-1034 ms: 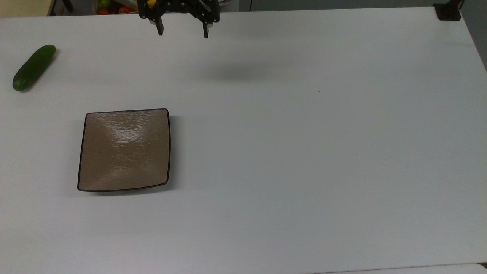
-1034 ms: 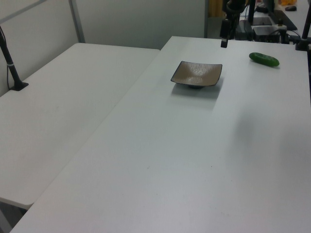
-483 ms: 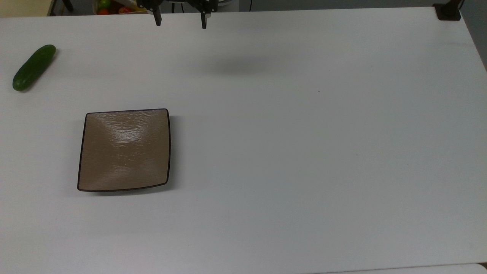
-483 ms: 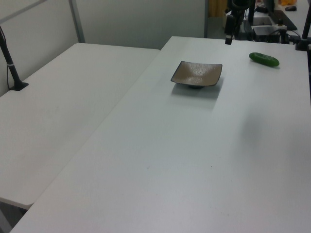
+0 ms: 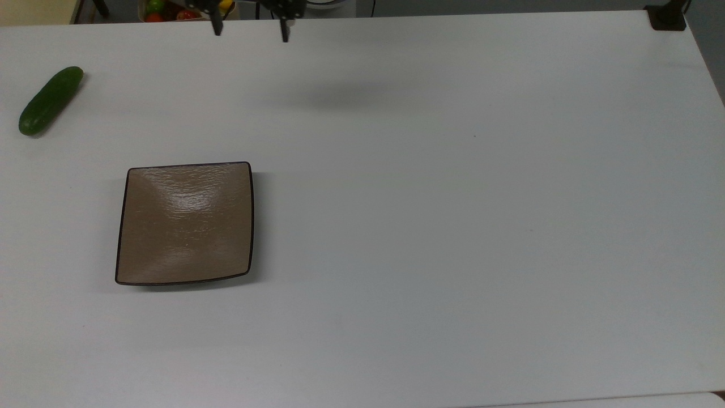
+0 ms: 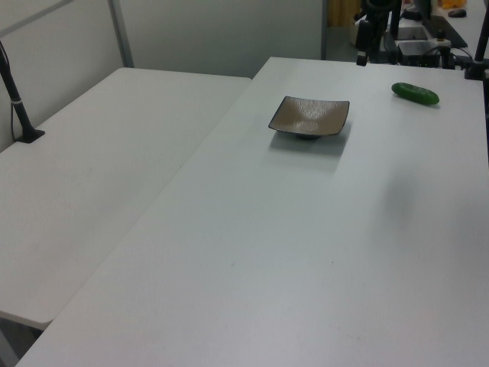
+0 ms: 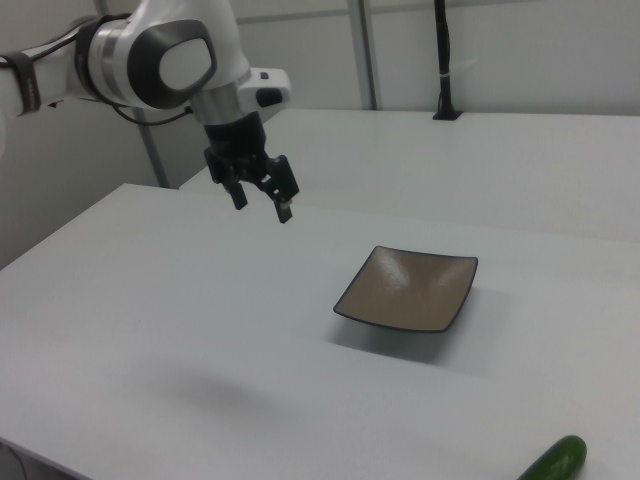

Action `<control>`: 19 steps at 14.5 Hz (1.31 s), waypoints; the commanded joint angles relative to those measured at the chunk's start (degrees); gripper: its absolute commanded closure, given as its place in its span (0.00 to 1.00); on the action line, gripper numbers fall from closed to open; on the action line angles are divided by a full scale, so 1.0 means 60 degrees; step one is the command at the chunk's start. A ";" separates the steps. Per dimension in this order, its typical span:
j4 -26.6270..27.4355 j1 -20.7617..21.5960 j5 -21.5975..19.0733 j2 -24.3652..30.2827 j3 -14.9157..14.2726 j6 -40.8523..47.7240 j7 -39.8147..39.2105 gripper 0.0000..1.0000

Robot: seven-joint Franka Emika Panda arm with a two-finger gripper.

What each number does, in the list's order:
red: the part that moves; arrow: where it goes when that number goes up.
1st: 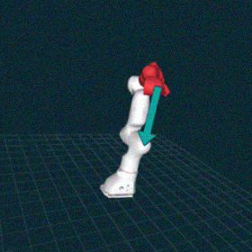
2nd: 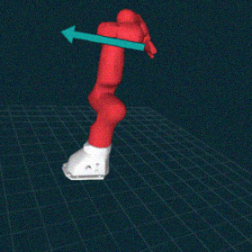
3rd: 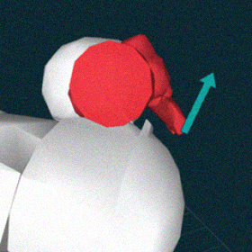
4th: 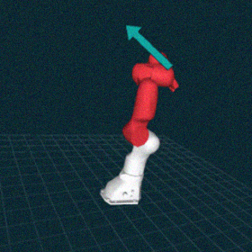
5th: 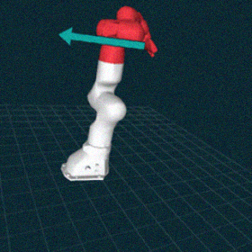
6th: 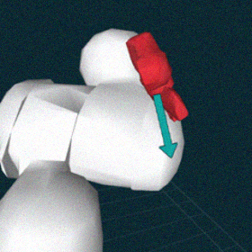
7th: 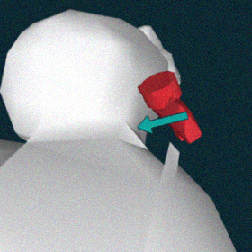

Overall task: Cucumber placed on a ceramic plate
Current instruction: 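Move the open gripper over toward the green cucumber, then lower the gripper onto the cucumber and close it around the middle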

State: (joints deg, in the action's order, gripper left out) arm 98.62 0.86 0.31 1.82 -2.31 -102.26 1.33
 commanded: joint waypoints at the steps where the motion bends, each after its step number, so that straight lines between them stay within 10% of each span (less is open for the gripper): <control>1: 0.0335 -0.0828 0.0138 0.0400 -0.0055 -0.0007 -0.0613 0.00; 9: 0.0350 -0.4342 0.0563 -0.0241 -0.0099 -0.0881 -0.2825 0.00; 19: 0.0408 -0.6220 0.0563 -0.2964 -0.0099 -0.3869 -0.2990 0.00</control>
State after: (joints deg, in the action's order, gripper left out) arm 100.80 -34.39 3.15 -11.57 -3.30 -120.13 -15.67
